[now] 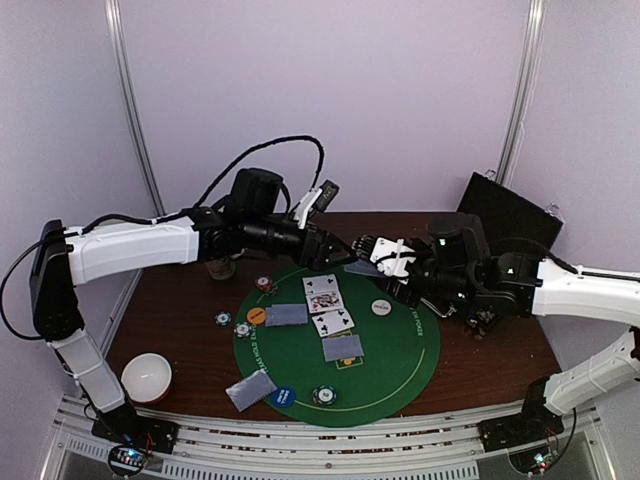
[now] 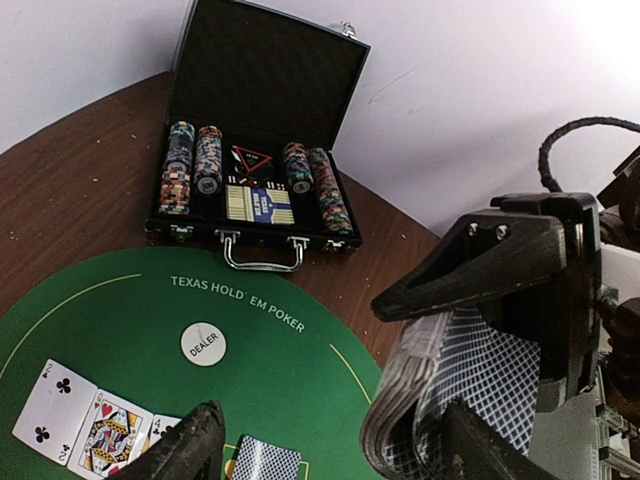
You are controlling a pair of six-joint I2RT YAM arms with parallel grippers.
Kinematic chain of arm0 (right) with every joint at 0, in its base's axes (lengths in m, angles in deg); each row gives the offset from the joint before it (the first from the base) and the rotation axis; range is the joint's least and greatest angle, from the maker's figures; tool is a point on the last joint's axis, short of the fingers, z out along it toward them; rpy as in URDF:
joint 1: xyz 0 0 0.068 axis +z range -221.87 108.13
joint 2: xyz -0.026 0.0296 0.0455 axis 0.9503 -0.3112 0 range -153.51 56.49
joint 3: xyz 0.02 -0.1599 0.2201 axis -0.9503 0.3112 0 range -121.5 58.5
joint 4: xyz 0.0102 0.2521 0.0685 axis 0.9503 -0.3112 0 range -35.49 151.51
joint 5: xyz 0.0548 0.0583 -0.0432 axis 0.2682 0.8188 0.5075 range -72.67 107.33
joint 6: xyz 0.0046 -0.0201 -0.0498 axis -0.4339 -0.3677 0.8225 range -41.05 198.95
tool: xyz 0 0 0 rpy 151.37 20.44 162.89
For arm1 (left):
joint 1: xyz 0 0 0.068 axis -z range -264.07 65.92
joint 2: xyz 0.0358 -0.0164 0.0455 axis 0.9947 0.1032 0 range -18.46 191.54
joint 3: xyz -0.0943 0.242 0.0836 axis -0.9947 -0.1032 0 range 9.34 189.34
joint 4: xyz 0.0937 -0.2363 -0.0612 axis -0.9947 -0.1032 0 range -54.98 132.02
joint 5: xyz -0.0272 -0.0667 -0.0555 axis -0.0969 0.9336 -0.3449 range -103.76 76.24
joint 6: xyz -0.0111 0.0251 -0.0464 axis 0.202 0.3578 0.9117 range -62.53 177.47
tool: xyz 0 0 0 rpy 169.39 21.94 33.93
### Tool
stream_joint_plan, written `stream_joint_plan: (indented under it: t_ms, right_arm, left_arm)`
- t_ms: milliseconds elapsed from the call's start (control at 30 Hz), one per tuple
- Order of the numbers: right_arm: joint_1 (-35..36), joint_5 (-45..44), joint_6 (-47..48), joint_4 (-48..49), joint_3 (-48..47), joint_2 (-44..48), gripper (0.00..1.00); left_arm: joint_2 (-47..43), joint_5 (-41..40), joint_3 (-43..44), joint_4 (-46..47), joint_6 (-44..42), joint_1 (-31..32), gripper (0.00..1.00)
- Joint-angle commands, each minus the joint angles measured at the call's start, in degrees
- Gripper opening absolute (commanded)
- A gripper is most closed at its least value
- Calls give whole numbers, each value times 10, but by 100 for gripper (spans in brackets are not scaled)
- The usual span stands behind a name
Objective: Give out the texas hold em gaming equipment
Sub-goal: Pick up the poker card from the face-down deck piles.
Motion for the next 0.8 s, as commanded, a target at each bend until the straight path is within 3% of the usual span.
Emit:
stream_joint_plan:
  t_ms: [0, 167, 333, 467, 500, 767]
  right_arm:
    - [5, -6, 10, 21, -20, -13, 47]
    - [6, -11, 8, 30, -19, -10, 47]
    - [5, -16, 10, 27, -11, -1, 47]
    - [6, -21, 8, 27, -8, 0, 47]
    - [5, -26, 7, 28, -8, 2, 47]
    - [1, -52, 3, 31, 12, 13, 47]
  left_arm:
    - [-3, 7, 3, 3, -9, -4, 76]
    - [-1, -12, 18, -33, -22, -5, 62]
    - [-19, -15, 5, -24, -22, -13, 28]
    - [-23, 47, -9, 8, -10, -12, 16]
    - [-26, 69, -15, 21, -3, -13, 0]
    - [-61, 45, -40, 11, -7, -26, 0]
